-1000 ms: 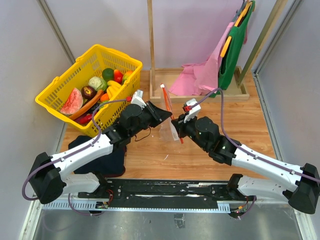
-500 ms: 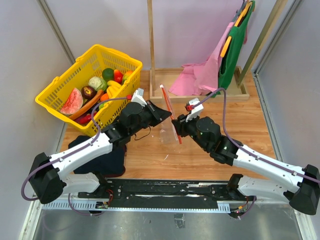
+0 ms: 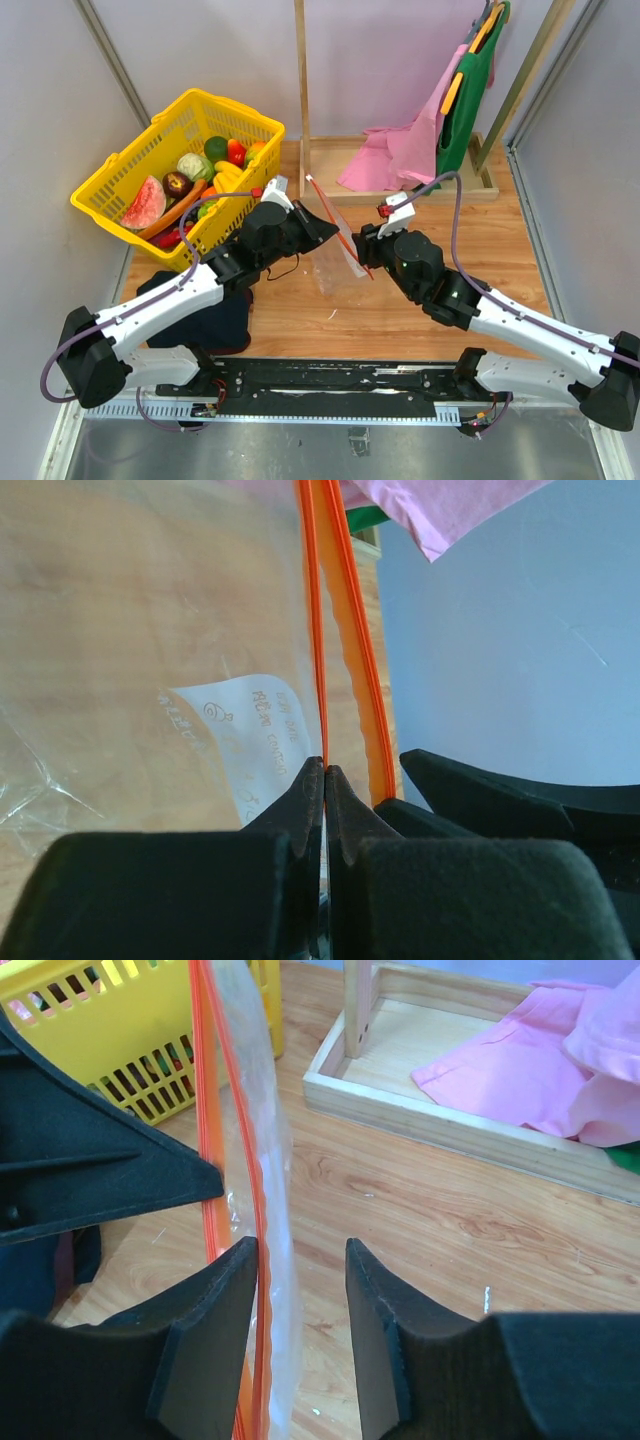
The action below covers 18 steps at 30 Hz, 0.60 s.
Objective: Place the food in the zip-top bag and seal the zipper
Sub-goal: Open the zipper of the food storage bag at the center of the board.
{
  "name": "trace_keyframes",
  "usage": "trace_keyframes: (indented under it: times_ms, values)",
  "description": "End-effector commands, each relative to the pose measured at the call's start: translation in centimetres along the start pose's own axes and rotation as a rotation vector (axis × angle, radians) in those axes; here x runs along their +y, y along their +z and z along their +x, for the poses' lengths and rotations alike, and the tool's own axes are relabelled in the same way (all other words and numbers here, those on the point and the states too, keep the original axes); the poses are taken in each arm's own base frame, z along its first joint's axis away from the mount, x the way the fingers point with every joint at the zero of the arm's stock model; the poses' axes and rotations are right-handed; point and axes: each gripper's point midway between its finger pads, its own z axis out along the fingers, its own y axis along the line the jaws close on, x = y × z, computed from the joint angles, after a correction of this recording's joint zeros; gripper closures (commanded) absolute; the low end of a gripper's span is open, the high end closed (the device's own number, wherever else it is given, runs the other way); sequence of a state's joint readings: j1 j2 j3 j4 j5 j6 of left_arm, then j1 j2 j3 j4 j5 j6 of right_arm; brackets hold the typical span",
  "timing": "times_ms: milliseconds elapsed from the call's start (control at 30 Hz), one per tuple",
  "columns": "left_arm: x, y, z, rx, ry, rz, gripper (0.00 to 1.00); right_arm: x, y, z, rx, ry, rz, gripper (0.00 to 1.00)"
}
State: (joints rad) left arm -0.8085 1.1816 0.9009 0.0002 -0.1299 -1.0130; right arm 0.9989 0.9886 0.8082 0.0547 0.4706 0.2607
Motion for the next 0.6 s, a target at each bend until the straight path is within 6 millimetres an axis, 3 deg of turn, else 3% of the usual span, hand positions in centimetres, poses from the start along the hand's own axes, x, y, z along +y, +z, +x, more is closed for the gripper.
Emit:
trace_keyframes:
  times_ms: [0, 300, 400, 500, 567]
  values:
    - [-2.1, -0.8, -0.9, -0.018, 0.029, 0.044, 1.0, -0.4, 0.0, -0.9, -0.001, -0.03, 0.045, 0.58]
    - [-2.9, -1.4, -0.8, 0.006, 0.05, 0.05, 1.0, -0.1, 1.7, 1.1, 0.056, -0.109, 0.042, 0.61]
    - [-2.6, -1.7, -0.8, 0.019, 0.071, 0.025, 1.0, -1.0, 1.6, 0.6, 0.05, -0.158, 0.073, 0.74]
    - [-1.9, -2.2, -1.0, 0.025, 0.105, -0.027, 1.0, -3.5, 0.8, -0.9, 0.033, -0.233, 0.181, 0.97]
    - [-1.5, -2.5, -1.1, 0.036, 0.134, -0.065, 1.0, -5.5, 0.0, -2.2, 0.017, -0.281, 0.263, 0.99]
